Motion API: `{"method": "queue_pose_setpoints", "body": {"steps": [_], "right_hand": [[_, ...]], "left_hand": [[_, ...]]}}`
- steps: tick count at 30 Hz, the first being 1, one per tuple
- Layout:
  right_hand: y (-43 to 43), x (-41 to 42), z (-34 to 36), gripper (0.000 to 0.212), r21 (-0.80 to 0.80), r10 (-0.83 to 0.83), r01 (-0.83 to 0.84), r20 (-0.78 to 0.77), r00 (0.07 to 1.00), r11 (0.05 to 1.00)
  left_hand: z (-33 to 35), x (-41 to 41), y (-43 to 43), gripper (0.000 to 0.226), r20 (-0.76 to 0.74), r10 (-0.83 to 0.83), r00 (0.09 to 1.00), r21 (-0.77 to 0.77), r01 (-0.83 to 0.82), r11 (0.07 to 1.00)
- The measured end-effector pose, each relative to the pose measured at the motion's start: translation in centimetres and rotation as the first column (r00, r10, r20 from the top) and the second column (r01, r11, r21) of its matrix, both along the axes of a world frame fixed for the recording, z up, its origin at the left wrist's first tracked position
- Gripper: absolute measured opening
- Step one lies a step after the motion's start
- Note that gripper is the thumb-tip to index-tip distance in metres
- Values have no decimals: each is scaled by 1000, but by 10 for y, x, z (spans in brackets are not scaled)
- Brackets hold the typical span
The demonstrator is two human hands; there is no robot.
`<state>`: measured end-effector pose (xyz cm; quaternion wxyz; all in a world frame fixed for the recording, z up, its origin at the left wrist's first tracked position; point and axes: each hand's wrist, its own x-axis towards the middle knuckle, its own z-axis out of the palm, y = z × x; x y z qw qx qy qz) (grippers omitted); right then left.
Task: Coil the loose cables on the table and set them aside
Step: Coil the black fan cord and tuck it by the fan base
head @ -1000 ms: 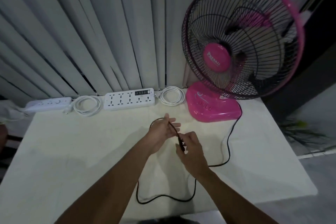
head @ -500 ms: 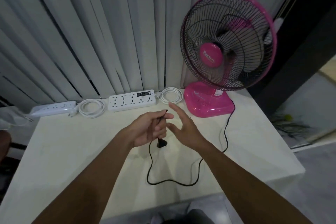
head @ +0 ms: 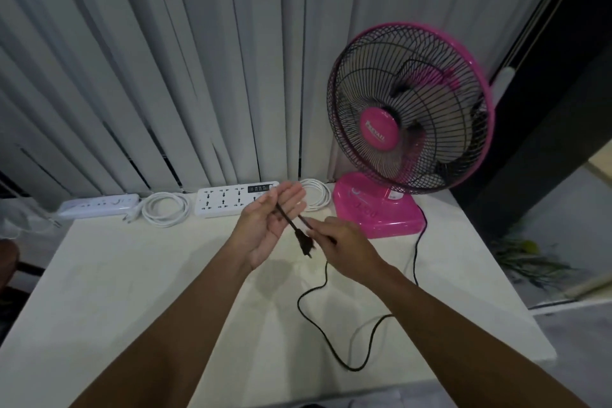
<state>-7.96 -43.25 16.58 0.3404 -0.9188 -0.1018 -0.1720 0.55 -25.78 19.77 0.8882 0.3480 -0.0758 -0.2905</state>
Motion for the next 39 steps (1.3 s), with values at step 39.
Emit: {"method": "queue_pose_setpoints", "body": {"steps": [39], "right_hand": [[-42,28,50,32,387,-6,112,-265,964,915]], "left_hand": [[-14,-28,-42,38,254,-207,945,644,-6,765]]}}
